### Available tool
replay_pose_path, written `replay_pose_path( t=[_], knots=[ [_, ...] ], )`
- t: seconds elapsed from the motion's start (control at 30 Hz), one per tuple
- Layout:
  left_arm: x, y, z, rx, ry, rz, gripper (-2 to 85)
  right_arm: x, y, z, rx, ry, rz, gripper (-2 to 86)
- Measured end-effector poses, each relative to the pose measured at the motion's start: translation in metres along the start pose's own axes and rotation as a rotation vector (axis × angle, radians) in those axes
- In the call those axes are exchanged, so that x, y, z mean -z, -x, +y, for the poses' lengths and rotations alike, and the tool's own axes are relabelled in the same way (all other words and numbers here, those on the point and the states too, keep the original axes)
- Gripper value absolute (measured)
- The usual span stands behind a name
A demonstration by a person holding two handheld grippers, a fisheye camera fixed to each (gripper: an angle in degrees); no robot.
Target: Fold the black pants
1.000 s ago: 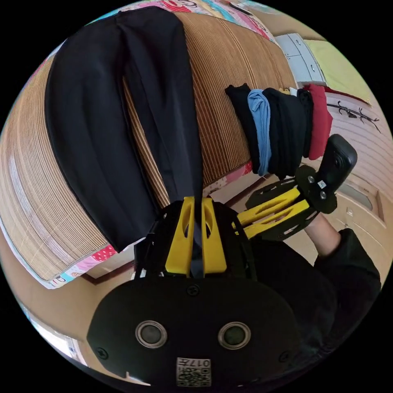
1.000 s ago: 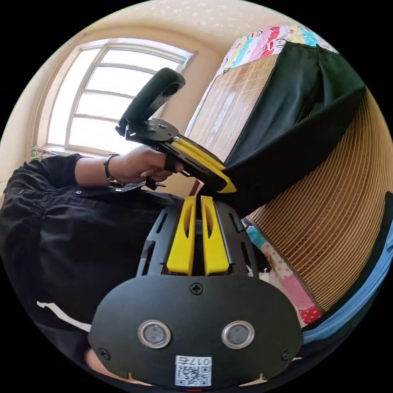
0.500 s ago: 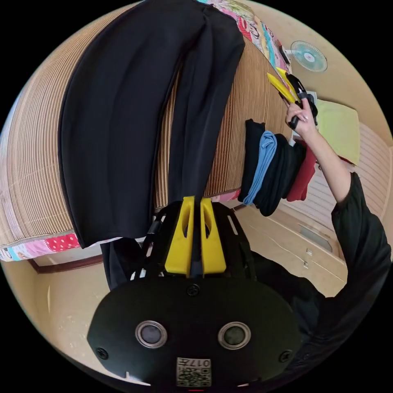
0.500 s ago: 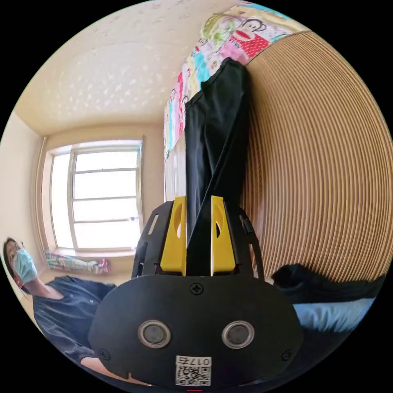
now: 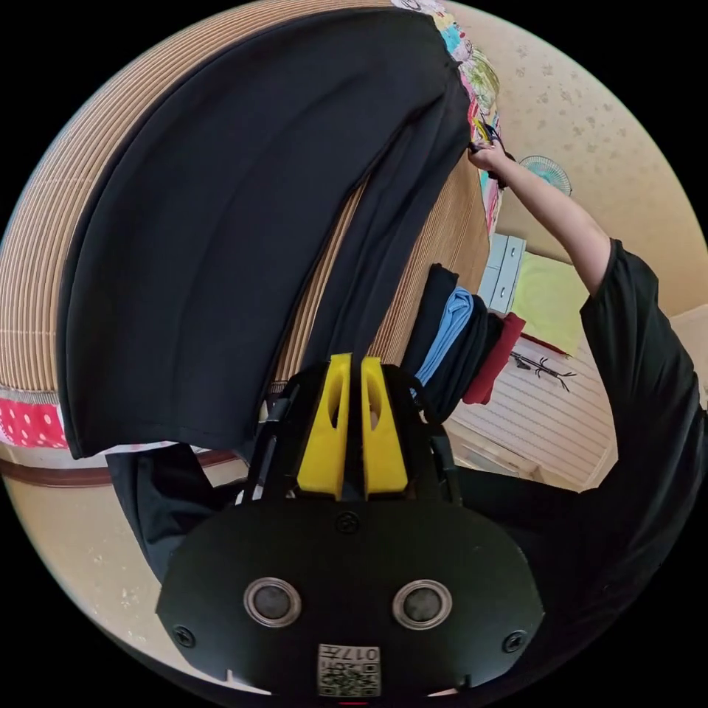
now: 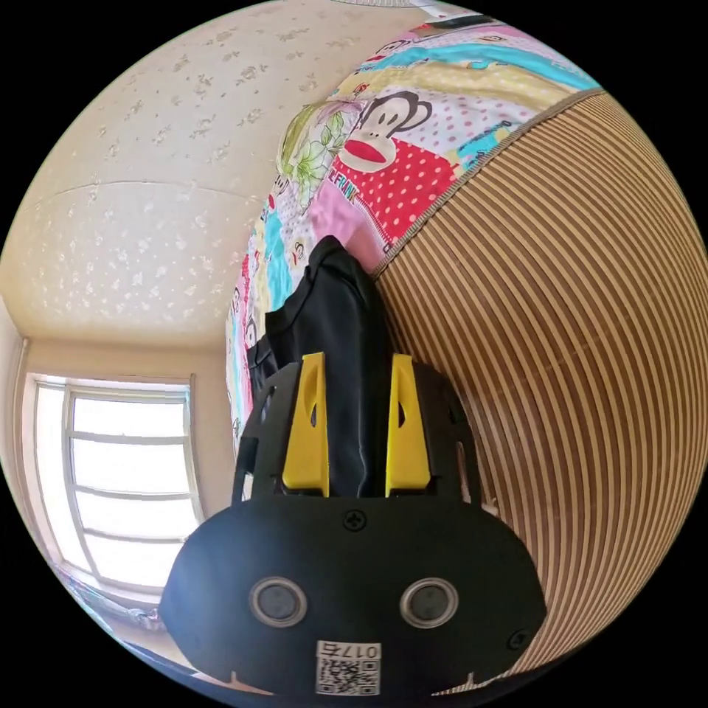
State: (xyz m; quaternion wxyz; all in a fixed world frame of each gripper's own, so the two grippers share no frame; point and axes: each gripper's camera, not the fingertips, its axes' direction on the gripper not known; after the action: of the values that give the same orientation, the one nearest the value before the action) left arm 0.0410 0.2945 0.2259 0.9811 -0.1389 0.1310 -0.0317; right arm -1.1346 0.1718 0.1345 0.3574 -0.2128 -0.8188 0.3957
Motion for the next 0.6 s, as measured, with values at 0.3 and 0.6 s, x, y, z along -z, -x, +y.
replay_pose_path(
  t=[0.3, 0.6],
  knots=[
    [0.066, 0.010, 0.038, -0.071, -0.189, 0.097, 0.0, -0.095, 0.212, 0.083, 0.656, -0.246, 0.843, 3.3],
    [0.154, 0.060, 0.070, 0.029, -0.374, 0.012, 0.3, -0.243, 0.286, 0.160, 0.603, -0.168, 0.540, 3.4]
  ],
)
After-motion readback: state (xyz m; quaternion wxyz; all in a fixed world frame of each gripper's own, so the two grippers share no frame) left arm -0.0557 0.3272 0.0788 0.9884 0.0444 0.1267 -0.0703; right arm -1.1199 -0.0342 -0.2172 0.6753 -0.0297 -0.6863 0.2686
